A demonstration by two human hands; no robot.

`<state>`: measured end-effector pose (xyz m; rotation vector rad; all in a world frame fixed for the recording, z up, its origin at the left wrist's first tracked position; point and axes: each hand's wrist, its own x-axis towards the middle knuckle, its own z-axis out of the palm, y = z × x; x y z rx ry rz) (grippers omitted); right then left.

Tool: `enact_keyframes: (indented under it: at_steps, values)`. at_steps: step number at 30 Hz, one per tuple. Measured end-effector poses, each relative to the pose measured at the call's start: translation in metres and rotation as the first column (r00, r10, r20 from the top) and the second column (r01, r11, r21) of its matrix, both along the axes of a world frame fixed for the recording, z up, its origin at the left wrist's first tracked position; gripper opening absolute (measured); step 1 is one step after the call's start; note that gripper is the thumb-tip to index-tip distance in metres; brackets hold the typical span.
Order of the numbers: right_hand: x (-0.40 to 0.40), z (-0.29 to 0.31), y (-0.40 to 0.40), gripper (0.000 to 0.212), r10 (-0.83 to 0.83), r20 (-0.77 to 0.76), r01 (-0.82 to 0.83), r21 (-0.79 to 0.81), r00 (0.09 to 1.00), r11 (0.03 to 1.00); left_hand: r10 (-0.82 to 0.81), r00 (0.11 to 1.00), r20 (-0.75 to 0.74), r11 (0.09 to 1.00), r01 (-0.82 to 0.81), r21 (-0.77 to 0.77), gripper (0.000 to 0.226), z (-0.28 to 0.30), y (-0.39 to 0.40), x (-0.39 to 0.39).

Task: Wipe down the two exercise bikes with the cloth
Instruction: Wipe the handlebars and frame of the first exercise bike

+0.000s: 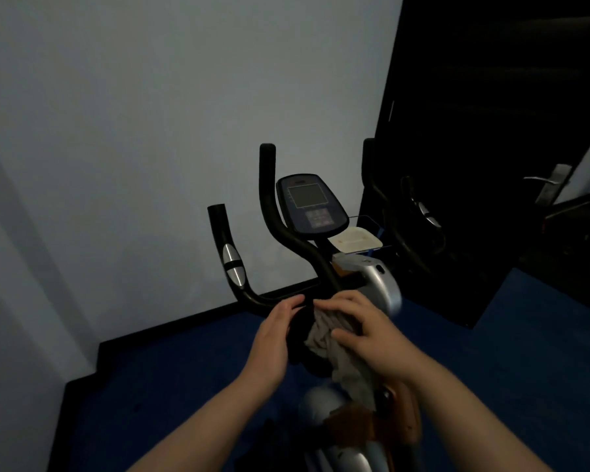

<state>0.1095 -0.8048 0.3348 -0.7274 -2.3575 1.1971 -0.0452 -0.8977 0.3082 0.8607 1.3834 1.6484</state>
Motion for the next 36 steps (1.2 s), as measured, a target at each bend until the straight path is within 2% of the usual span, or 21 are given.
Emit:
enact_keyframes:
  at_steps: [2, 3, 4, 6, 8, 10, 13, 16, 17, 19, 21, 22, 23, 24, 26, 28, 30, 33, 34, 35, 36]
  values:
    - [-0.018, -0.005, -0.013, 0.026, -0.199, -0.137, 0.176, -0.16, 0.97, 0.971, 0.042, 0.999, -0.032, 0.999, -0.042, 0.006, 0.037, -0.001, 0.001, 0.002]
    - [-0.029, -0.012, -0.022, 0.015, -0.355, -0.172, 0.331, -0.153, 0.919, 0.931, 0.069, 0.996, -0.061, 0.998, -0.069, 0.005, 0.035, -0.001, 0.002, 0.003]
    - [-0.04, -0.018, -0.03, 0.012, -0.49, -0.181, 0.486, -0.07, 0.853, 0.871, 0.096, 0.991, -0.095, 0.995, -0.096, 0.004, 0.033, -0.002, 0.004, 0.005]
    - [-0.051, -0.027, -0.039, 0.029, -0.62, -0.159, 0.641, 0.191, 0.768, 0.744, 0.149, 0.977, -0.152, 0.989, -0.15, 0.003, 0.032, -0.004, 0.009, 0.011]
    - [-0.048, -0.031, -0.04, 0.039, -0.618, -0.118, 0.614, 0.361, 0.777, 0.702, 0.199, 0.965, -0.168, 0.979, -0.201, 0.003, 0.032, -0.005, 0.013, 0.015]
    - [-0.038, -0.035, -0.035, 0.039, -0.566, -0.055, 0.535, 0.41, 0.823, 0.739, 0.203, 0.971, -0.124, 0.979, -0.205, -0.003, 0.031, -0.006, 0.016, 0.014]
    - [-0.027, -0.03, -0.018, 0.03, -0.391, 0.055, 0.296, 0.56, 0.919, 0.774, 0.135, 0.986, -0.096, 0.99, -0.139, -0.033, 0.03, -0.006, 0.016, 0.011]
    - [-0.025, -0.002, 0.007, 0.021, -0.209, 0.183, 0.084, 0.527, 0.961, 0.846, 0.138, 0.972, -0.189, 0.988, -0.149, -0.042, 0.03, -0.005, 0.015, 0.012]
    - [-0.026, 0.001, 0.008, 0.02, -0.202, 0.16, 0.1, 0.49, 0.966, 0.866, 0.151, 0.965, -0.215, 0.987, -0.159, -0.022, 0.03, -0.006, 0.014, 0.013]
    - [-0.029, -0.014, -0.006, 0.014, -0.33, -0.054, 0.327, 0.356, 0.942, 0.876, 0.183, 0.956, -0.23, 0.983, -0.183, 0.021, 0.031, -0.009, 0.013, 0.014]
    - [-0.037, -0.038, -0.036, 0.014, -0.571, -0.21, 0.598, 0.099, 0.794, 0.795, 0.198, 0.951, -0.236, 0.98, -0.196, 0.031, 0.032, -0.01, 0.014, 0.014]
    - [-0.042, -0.044, -0.044, 0.018, -0.63, -0.245, 0.647, -0.01, 0.737, 0.762, 0.193, 0.949, -0.248, 0.981, -0.192, 0.029, 0.033, -0.012, 0.015, 0.014]
    - [-0.045, -0.048, -0.045, 0.019, -0.644, -0.259, 0.661, -0.026, 0.72, 0.75, 0.186, 0.946, -0.265, 0.982, -0.188, 0.019, 0.033, -0.013, 0.015, 0.014]
    - [-0.044, -0.046, -0.038, 0.018, -0.619, -0.236, 0.647, 0.063, 0.749, 0.76, 0.18, 0.942, -0.282, 0.983, -0.186, 0.005, 0.033, -0.013, 0.016, 0.013]
    - [-0.033, -0.025, -0.017, 0.014, -0.455, -0.082, 0.456, 0.314, 0.887, 0.833, 0.179, 0.938, -0.297, 0.983, -0.183, 0.014, 0.033, -0.013, 0.015, 0.012]
    - [-0.023, -0.012, 0.0, 0.015, -0.297, -0.006, 0.278, 0.372, 0.955, 0.886, 0.189, 0.941, -0.279, 0.982, -0.188, 0.03, 0.032, -0.013, 0.016, 0.013]
    - [-0.027, -0.023, -0.011, 0.014, -0.347, -0.119, 0.367, 0.269, 0.93, 0.891, 0.216, 0.938, -0.272, 0.975, -0.219, 0.019, 0.033, -0.014, 0.016, 0.016]
    - [-0.042, -0.05, -0.042, 0.033, -0.575, -0.271, 0.614, 0.086, 0.772, 0.785, 0.228, 0.935, -0.272, 0.973, -0.23, 0.025, 0.034, -0.014, 0.015, 0.016]
    - [-0.04, -0.051, -0.04, 0.032, -0.547, -0.291, 0.604, 0.165, 0.785, 0.78, 0.217, 0.933, -0.288, 0.975, -0.221, 0.017, 0.033, -0.013, 0.014, 0.015]
    - [-0.034, -0.047, -0.029, 0.025, -0.474, -0.263, 0.54, 0.32, 0.84, 0.779, 0.2, 0.93, -0.309, 0.978, -0.208, 0.005, 0.033, -0.012, 0.014, 0.014]
    - [-0.026, -0.033, -0.014, 0.017, -0.366, -0.153, 0.395, 0.427, 0.918, 0.814, 0.18, 0.928, -0.325, 0.981, -0.193, -0.005, 0.032, -0.011, 0.013, 0.014]
